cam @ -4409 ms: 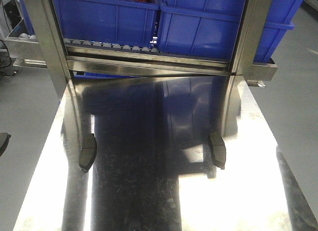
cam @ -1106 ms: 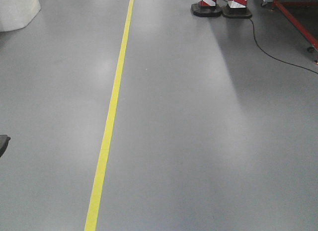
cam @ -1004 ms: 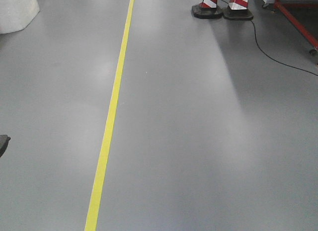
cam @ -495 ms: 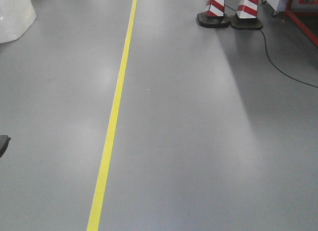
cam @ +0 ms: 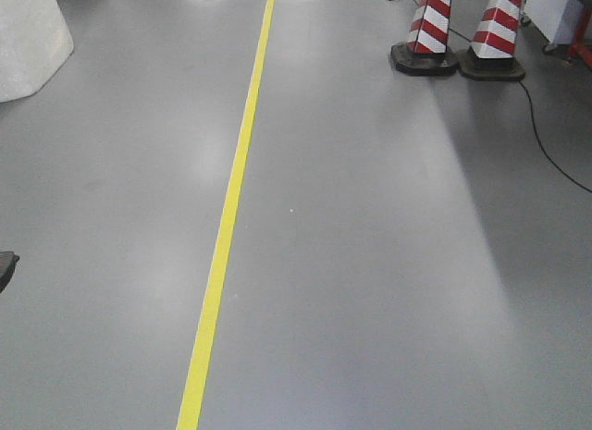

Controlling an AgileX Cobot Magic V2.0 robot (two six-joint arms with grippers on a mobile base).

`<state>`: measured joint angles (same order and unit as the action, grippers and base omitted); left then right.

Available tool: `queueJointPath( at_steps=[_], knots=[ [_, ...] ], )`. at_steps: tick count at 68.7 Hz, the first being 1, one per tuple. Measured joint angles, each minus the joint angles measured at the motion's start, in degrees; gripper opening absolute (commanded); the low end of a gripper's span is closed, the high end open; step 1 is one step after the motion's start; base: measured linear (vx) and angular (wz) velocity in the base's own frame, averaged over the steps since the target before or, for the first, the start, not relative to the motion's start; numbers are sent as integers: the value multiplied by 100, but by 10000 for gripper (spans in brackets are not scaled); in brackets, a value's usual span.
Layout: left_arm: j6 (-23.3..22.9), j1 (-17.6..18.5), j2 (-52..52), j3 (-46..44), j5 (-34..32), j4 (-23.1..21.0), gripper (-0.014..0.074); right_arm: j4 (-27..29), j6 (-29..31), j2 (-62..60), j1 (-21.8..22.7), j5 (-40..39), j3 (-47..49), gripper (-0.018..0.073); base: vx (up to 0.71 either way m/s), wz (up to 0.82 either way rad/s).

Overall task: Move and align brake pads A on conveyor
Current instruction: 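Drive the base away from the table holding both pads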

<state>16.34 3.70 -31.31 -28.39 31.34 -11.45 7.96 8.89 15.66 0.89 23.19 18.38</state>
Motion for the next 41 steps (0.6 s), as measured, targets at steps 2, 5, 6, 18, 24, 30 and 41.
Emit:
queueJointPath(
  at_steps=[2, 5, 6, 18, 24, 30, 41],
  knots=[
    [0, 0, 0, 0, 0, 0, 109, 0, 0, 0, 0, 0, 0, -5, 63, 4],
    [0, 0, 0, 0, 0, 0, 109, 0, 0, 0, 0, 0, 0, -5, 63, 3],
    [0, 0, 0, 0, 0, 0, 109, 0, 0, 0, 0, 0, 0, -5, 63, 2],
    [0, 0, 0, 0, 0, 0, 109, 0, 0, 0, 0, 0, 0, -5, 65, -1],
    [0, 0, 0, 0, 0, 0, 109, 0, 0, 0, 0, 0, 0, -5, 66, -6],
    [0, 0, 0, 0, 0, 0, 109, 0, 0, 0, 0, 0, 0, -5, 66, -7],
    [0, 0, 0, 0, 0, 0, 109, 0, 0, 0, 0, 0, 0, -5, 66, -6]
  ],
)
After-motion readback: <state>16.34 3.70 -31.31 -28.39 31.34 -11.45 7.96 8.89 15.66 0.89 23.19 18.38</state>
